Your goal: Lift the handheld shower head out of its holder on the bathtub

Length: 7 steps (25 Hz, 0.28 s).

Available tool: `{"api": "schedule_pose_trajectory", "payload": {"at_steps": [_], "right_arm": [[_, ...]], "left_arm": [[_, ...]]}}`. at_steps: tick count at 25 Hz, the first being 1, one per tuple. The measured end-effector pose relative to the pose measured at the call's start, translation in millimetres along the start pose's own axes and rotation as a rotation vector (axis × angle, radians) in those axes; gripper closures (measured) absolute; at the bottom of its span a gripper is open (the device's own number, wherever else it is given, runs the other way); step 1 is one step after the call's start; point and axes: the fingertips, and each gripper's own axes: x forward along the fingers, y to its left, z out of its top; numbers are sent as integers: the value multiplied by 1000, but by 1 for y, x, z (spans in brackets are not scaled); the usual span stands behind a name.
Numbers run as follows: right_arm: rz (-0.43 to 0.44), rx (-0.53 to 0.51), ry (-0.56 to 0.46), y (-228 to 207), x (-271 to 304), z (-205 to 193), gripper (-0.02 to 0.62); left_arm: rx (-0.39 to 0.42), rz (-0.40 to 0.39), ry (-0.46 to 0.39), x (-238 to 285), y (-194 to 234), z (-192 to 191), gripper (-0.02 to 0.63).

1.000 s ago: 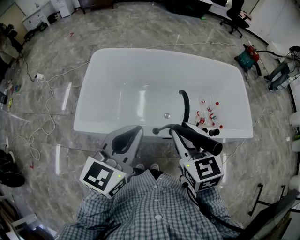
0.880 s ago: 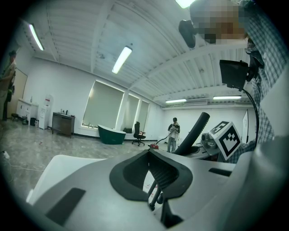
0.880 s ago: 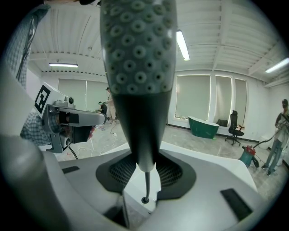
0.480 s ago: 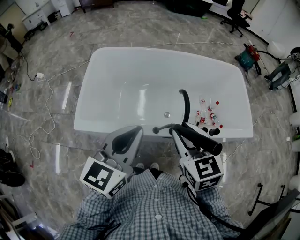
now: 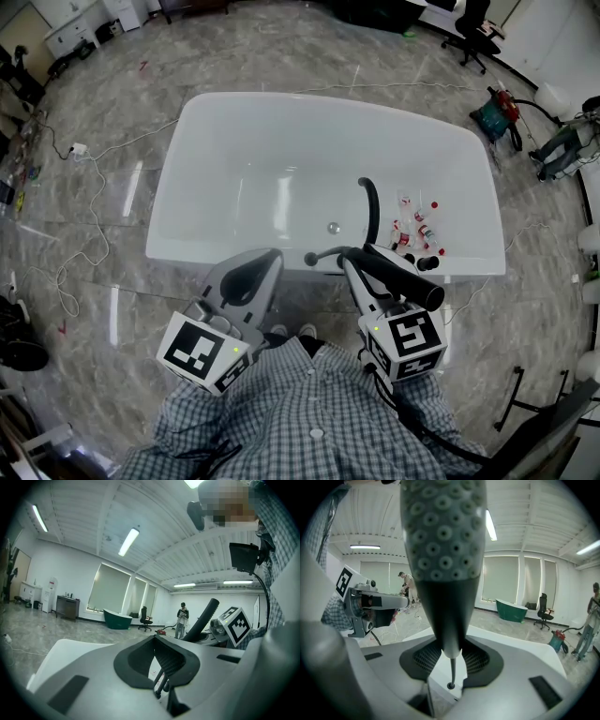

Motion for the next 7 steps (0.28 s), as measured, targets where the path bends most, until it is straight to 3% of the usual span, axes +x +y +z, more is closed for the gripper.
{"api": "schedule_pose_trajectory", "payload": {"at_steps": [7], "right_arm": [[2, -14, 1, 1, 3, 3, 462]], "left_arm": [[-3, 6, 0, -1, 3, -2, 604]]}}
